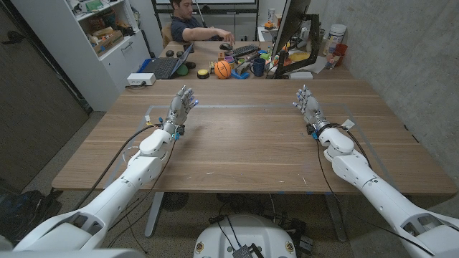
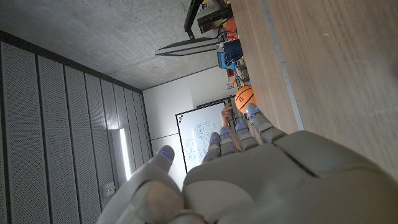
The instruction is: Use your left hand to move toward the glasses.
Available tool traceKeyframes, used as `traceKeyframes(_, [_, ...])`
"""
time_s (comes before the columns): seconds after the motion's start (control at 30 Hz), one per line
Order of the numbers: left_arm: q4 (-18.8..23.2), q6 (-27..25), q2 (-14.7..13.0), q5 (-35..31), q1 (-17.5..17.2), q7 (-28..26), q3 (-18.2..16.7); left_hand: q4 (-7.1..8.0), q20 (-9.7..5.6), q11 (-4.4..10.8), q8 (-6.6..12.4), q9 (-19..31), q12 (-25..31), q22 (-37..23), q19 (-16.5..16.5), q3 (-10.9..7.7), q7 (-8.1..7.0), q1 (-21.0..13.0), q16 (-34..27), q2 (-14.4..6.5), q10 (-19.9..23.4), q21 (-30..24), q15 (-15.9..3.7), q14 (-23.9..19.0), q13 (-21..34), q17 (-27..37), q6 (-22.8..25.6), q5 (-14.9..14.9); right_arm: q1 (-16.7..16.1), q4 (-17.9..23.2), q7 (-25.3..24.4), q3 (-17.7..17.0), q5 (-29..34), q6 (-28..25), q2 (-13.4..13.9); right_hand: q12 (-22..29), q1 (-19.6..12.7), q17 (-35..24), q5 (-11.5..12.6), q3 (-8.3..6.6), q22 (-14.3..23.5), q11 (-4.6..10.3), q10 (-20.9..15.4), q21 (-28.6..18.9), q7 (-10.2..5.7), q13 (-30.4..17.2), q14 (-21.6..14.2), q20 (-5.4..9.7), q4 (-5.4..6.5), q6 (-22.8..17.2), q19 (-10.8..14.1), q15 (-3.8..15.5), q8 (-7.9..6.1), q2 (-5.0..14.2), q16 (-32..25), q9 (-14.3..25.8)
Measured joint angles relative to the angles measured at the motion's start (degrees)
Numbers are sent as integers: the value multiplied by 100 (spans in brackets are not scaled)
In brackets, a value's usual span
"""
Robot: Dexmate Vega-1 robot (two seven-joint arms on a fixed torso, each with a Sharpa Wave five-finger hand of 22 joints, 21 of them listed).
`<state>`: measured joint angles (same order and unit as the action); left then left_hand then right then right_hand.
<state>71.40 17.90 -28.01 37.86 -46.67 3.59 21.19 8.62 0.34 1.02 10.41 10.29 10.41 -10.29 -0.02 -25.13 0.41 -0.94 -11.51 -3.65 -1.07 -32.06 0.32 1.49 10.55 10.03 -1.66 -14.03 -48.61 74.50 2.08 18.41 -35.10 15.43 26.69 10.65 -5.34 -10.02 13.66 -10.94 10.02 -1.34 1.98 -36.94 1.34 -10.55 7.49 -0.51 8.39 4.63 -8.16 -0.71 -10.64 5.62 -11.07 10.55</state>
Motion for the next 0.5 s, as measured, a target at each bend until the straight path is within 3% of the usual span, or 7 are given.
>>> traceKeyframes(0.5, [-59,154,28,-27,14,50,-34,0,30,0,0,-1,0,1,30,0,-23,0,0,0,0,0,0,0,-1,-1,-23,0,-193,78,491,-864,833,-360,-684,0,-13,1,0,0,-1,0,0,0,0,0,0,0,0,-1,1,0,0,13,0,-1])
